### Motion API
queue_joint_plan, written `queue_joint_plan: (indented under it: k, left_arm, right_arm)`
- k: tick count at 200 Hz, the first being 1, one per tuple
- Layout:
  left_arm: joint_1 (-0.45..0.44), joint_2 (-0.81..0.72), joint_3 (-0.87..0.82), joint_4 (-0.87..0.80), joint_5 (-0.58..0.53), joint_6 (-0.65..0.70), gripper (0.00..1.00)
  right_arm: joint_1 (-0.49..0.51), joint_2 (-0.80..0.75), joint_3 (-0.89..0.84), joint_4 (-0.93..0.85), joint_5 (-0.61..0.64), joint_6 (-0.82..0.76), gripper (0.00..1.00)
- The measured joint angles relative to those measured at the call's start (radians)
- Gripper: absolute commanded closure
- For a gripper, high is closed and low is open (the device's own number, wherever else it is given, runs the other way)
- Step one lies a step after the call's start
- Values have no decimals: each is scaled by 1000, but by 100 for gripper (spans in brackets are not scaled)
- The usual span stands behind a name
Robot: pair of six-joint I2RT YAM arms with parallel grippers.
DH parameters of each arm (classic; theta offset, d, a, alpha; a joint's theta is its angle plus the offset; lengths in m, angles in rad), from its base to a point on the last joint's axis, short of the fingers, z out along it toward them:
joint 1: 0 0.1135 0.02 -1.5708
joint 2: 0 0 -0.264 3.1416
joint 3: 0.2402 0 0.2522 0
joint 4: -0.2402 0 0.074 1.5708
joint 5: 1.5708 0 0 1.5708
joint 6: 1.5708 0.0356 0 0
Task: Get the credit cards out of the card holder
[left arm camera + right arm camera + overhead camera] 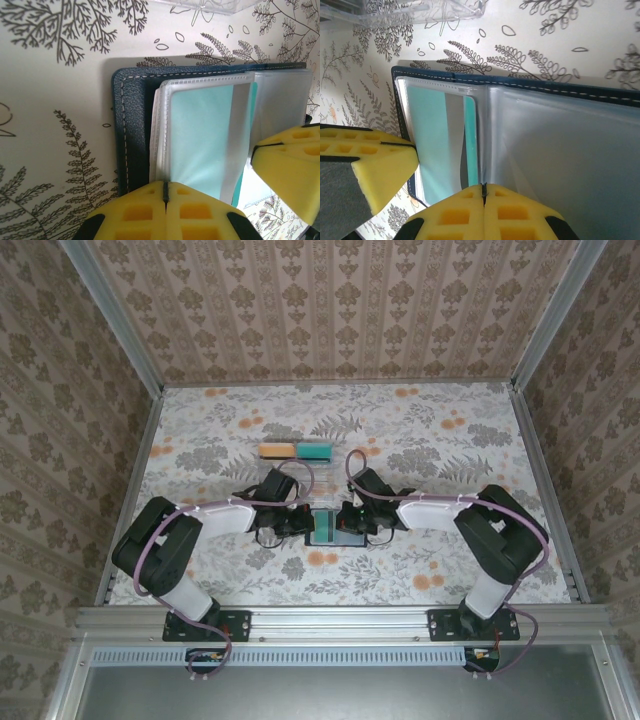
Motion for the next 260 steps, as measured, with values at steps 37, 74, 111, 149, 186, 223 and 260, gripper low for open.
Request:
queue_joint_plan:
  k: [37,74,111,149,186,223,260]
  left_arm:
    - [0,0,0,0,0,0,100]
    - [0,0,0,0,1,0,100]
    - [0,0,0,0,1,0,100]
    - [0,0,0,0,2,0,100]
    - [0,2,0,1,5,0,100]
    - [0,3,0,1,5,0,100]
    - [2,3,3,-5,4,2,100]
  right_arm:
    - [-11,-16,-13,1,0,-3,90]
    - [-10,-16,-13,20,-14,-7,79]
    - [-4,10,-3,28,-27,-7,80]
    - [-3,37,4,31,-35,-7,80]
    - [2,51,21,34,-50,-6,80]
    - [3,64,29,34,-52,-1,93]
    - [2,64,30,34,-52,4,100]
